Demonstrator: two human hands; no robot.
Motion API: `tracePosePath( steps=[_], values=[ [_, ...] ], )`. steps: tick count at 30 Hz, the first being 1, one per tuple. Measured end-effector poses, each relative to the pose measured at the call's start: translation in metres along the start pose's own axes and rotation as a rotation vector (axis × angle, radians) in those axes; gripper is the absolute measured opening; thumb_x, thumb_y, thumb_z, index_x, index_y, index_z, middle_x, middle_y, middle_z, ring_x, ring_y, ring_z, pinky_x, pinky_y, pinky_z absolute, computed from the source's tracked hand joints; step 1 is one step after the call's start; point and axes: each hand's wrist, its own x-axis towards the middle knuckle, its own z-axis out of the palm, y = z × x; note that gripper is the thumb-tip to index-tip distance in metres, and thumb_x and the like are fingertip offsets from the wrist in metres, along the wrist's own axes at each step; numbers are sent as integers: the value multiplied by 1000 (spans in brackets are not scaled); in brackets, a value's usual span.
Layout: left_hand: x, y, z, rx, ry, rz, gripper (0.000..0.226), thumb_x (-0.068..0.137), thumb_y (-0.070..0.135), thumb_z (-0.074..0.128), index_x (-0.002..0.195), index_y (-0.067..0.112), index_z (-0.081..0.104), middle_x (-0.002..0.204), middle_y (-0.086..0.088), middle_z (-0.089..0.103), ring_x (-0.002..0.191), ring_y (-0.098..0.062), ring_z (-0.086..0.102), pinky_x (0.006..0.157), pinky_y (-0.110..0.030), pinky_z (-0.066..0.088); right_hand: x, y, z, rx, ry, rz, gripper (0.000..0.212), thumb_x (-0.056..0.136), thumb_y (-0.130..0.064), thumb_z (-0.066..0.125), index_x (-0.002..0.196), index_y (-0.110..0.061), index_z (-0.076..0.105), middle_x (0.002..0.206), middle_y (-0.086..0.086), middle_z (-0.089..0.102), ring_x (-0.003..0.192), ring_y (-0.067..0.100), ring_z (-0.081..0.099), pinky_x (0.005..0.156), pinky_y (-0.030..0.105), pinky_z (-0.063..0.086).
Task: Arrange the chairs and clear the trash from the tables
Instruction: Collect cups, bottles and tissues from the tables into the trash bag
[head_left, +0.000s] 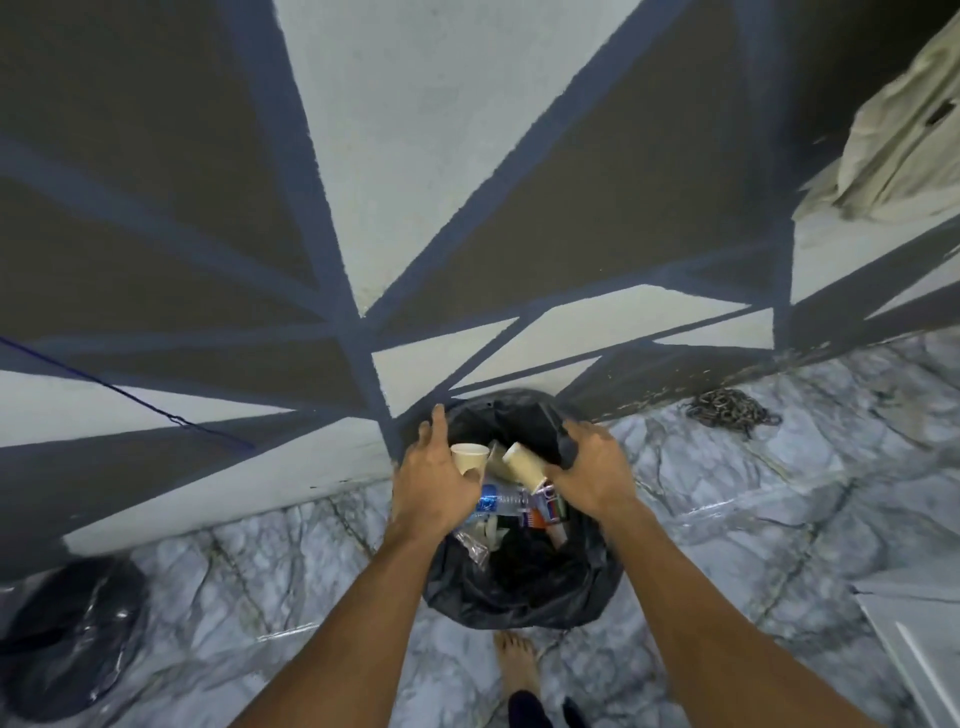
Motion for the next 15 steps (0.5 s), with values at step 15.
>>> tracePosePath(
  steps=[15],
  values=[
    [-63, 14, -10, -17, -131, 146, 84, 85, 23, 68, 156, 21, 24, 149, -4, 46, 132, -27, 47, 102, -41, 44, -80, -13, -32, 120, -15, 18, 39, 80, -26, 72, 119, -21, 68, 116, 5, 70, 106, 24, 64, 91, 35, 53]
  ],
)
